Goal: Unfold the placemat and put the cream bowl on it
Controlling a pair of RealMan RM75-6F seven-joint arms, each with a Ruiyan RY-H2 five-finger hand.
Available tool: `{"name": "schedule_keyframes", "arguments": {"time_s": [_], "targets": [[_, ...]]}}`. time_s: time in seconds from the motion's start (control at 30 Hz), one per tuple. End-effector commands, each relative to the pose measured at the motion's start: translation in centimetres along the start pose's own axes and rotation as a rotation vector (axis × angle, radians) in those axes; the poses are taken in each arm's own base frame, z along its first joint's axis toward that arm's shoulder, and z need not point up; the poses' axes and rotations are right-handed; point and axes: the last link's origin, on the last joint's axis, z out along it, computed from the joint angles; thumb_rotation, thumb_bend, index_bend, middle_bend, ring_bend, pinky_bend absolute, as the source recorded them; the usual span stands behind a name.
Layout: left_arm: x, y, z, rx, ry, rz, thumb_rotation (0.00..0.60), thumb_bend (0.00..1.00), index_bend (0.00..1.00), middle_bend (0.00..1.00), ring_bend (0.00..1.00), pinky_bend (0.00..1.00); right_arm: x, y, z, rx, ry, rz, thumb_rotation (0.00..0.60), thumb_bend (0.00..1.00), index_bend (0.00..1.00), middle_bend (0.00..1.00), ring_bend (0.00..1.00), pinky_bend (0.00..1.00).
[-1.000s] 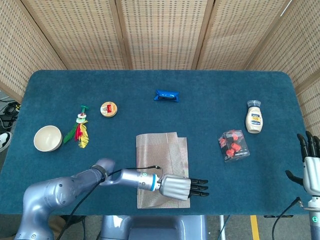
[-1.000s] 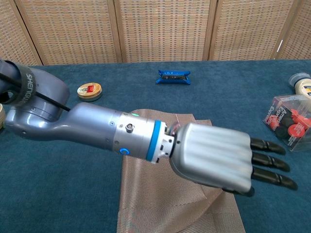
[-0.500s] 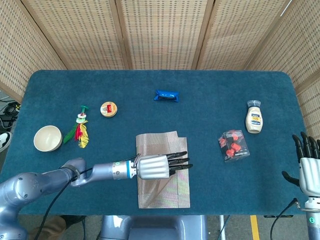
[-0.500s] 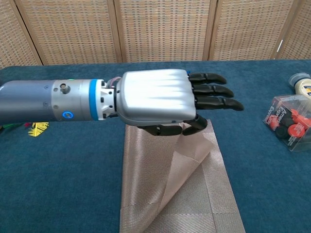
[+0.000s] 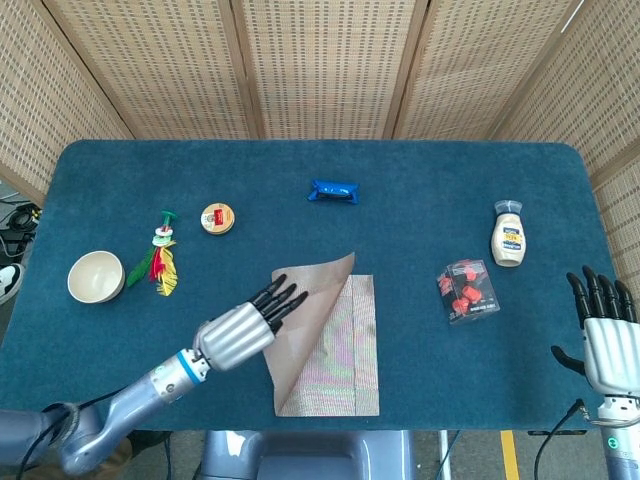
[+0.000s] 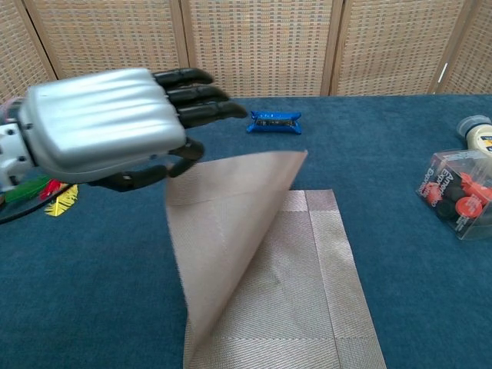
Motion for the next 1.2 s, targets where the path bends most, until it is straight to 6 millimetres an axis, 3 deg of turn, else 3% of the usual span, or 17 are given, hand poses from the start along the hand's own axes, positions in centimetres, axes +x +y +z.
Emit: {"name": "schedule_keyframes", "arguments": {"time_s": [0.03,0.63,0.97,1.0,1.03,1.07,1.13,1.2], "targets": [[-0.7,-0.8,-3.2,0.103,-0.111,0.006,0.6,0.7,0.9,0.0,0.0,0.0,0.0,-0.1,-0.1,0.005,-0.001,0.001,0.6,0.0,0.0,0.0,0.0,0.0],[-5.3,-0.4,-11.9,0.387,-0.414,-0.192,0.6,0.7,0.9,0.0,0.0,0.0,0.0,-0.7,-0.6,0.038,-0.006,0.008,0.6,0.0,0.0,0.0,0.0,0.0],[-8.2,0.2,-15.6,0.538,-0.57,-0.353,0.6,0.7,0.88,0.0,0.0,0.0,-0.2,-1.1,-0.7,0.056,-0.02,0.007,0.6,0.0,0.0,0.0,0.0,0.0],[-8.3,0.3,-15.8,0.545,-0.577,-0.363,0.6,0.67,0.84,0.0,0.0,0.0,-0.3,-1.1,-0.7,0.059,-0.022,0.007,0.6,0.0,0.0,0.0,0.0,0.0],[-8.5,0.3,-16.1,0.55,-0.584,-0.37,0.6,0.52,0.67,0.0,0.0,0.0,-0.3,-1.2,-0.7,0.063,-0.024,0.006,0.6,0.0,0.0,0.0,0.0,0.0],[-8.6,0.4,-16.2,0.551,-0.589,-0.374,0.6,0.31,0.41,0.0,0.0,0.0,-0.3,-1.2,-0.7,0.065,-0.025,0.005,0.6,0.0,0.0,0.0,0.0,0.0],[-8.9,0.6,-16.8,0.546,-0.613,-0.401,0.6,0.03,0.06,0.0,0.0,0.0,-0.4,-1.4,-0.8,0.071,-0.028,0.003,0.6,0.0,0.0,0.0,0.0,0.0],[-9.0,0.6,-16.8,0.538,-0.605,-0.452,0.6,0.0,0.0,0.0,0.0,0.0,-0.5,-1.5,-0.8,0.074,-0.03,0.0,0.6,0.0,0.0,0.0,0.0,0.0]]}}
